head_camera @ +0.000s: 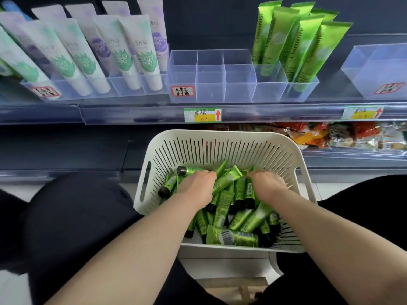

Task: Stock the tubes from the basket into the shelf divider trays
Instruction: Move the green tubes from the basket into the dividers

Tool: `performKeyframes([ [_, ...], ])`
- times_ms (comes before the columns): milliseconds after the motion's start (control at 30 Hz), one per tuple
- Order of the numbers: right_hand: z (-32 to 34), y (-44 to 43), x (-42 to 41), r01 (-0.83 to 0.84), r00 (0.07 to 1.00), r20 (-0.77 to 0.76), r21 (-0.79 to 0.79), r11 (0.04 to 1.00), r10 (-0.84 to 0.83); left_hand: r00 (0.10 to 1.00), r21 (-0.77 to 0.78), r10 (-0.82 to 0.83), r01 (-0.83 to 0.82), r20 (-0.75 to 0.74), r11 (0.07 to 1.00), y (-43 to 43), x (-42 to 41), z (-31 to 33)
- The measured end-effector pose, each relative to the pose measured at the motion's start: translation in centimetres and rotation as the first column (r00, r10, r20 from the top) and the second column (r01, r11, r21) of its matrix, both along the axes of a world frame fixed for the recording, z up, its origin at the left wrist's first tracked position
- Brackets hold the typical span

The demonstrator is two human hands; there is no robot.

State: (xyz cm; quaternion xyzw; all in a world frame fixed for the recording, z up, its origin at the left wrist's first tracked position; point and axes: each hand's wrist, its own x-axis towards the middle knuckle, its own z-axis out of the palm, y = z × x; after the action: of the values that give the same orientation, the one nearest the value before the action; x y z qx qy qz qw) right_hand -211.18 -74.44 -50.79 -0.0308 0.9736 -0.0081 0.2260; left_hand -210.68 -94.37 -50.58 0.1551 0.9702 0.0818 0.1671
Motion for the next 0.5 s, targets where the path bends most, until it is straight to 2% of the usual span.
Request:
performKeyframes([
  [100,-0.9,-0.4,0.1,0.055,0.998,0.022,-0.002,0.999,-0.055,1.000,0.009,0.000,0.000,0.010,1.000,0.0,0.0,-0.4],
  [333,-1.4,-1.4,0.4,0.037,0.991,0.130,0.040,0.999,-0.042,0.999,0.035,-0.016,0.014,0.035,0.999,-0.1,0.2,-0.5],
  [500,-0.9,-2.6,1.9,-0.112,0.989,0.098,0.028,0.993,0.109,1.000,0.046,-0.011,0.010,0.025,0.999,-0.1,0.2,-0.5],
])
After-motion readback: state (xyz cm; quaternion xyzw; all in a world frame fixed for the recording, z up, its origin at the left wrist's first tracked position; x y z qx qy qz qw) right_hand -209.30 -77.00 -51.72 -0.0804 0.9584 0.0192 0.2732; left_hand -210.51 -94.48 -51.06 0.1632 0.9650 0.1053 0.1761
